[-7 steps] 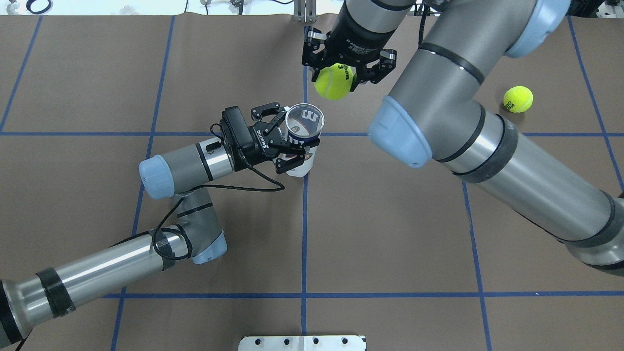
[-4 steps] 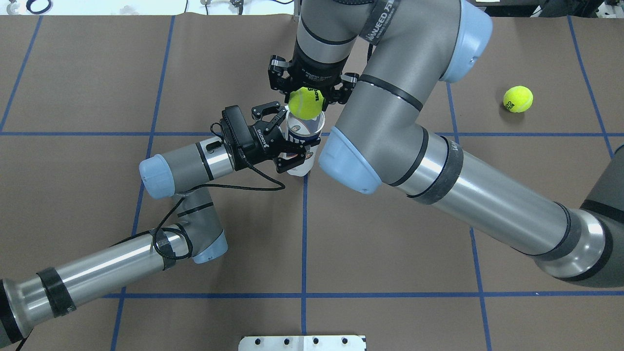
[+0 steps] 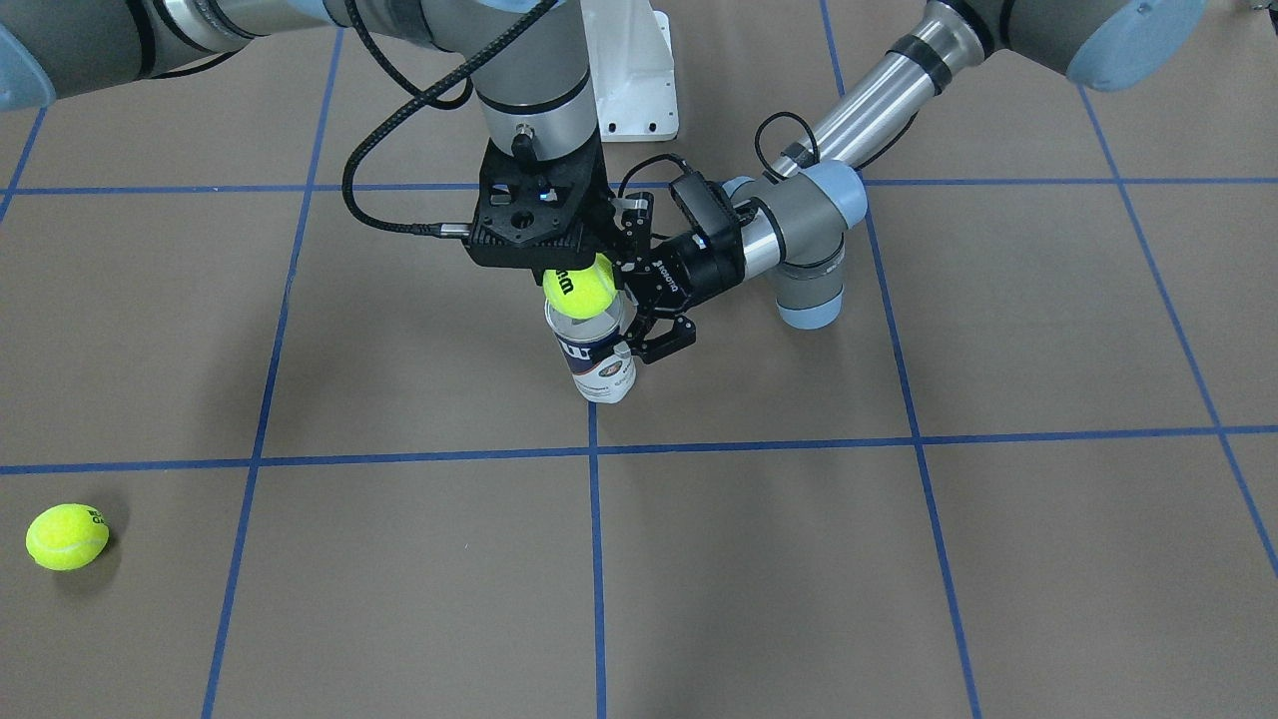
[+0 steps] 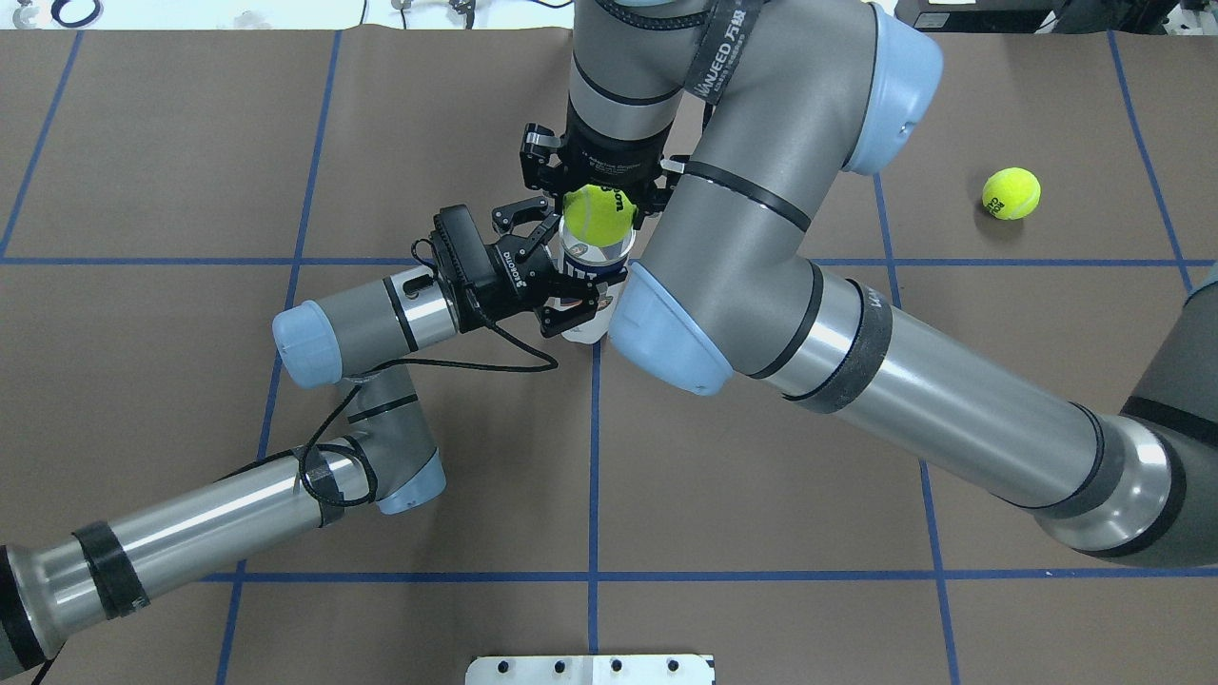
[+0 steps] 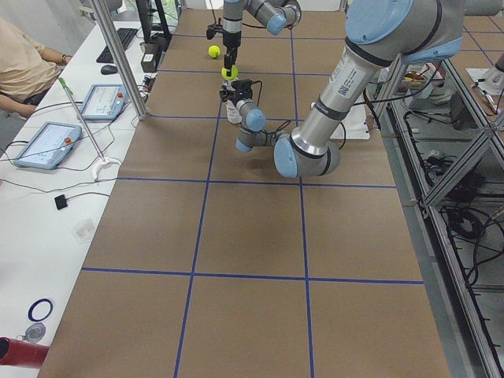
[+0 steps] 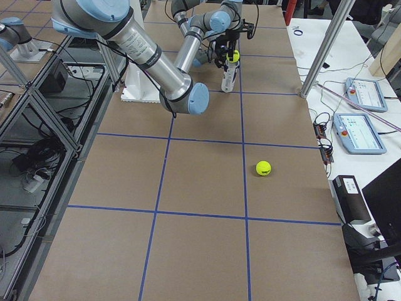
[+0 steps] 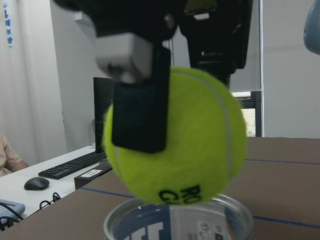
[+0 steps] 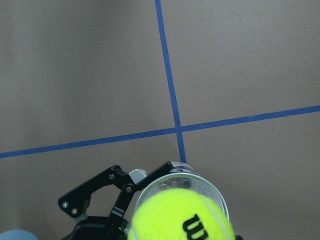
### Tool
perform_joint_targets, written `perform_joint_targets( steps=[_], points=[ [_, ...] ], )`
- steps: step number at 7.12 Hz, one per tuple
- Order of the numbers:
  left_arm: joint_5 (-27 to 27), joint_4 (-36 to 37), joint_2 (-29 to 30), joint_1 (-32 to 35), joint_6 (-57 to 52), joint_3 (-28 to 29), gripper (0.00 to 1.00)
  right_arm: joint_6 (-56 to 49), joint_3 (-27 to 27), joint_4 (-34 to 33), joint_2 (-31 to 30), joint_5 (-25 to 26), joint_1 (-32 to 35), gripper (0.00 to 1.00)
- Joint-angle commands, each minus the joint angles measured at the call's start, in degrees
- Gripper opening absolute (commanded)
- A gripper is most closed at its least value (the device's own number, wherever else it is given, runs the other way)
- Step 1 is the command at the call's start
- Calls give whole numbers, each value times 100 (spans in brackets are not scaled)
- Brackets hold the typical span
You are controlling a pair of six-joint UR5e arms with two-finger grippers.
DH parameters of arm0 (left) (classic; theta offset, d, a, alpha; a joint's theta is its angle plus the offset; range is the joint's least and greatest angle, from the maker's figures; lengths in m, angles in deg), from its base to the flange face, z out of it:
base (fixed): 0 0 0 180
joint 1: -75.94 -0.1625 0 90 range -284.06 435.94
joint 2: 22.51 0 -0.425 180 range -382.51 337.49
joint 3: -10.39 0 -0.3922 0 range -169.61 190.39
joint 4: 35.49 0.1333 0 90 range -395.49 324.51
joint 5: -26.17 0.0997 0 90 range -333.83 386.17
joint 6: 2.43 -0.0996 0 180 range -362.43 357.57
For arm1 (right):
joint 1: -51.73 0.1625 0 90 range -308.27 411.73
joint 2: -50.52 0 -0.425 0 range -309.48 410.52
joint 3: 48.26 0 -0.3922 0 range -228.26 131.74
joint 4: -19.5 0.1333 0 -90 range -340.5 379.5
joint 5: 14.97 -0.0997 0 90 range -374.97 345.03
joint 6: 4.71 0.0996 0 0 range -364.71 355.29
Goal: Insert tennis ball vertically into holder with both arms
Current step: 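Open the right gripper to drop the ball into the tube, then move the right gripper back to the remaining tennis ball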
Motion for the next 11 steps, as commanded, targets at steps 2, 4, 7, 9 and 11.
perform_joint_targets(
  steps=[2,4,7,9,11],
  points=[
    [7,0,3,9,7,-9,80,-9,227,-268,1,48,-13,99],
    [7,0,-6,9,7,-9,80,-139,236,-268,-69,40,4,99],
    [7,0,-6,26,7,-44,81,-2617,184,-190,-935,-449,1202,99],
    [7,-26,-6,35,7,-44,81,-4658,-392,-146,-1422,-1048,2416,99],
    [7,-26,-6,35,7,-44,81,-5578,-2170,1680,-1668,-1601,3165,99]
  ],
)
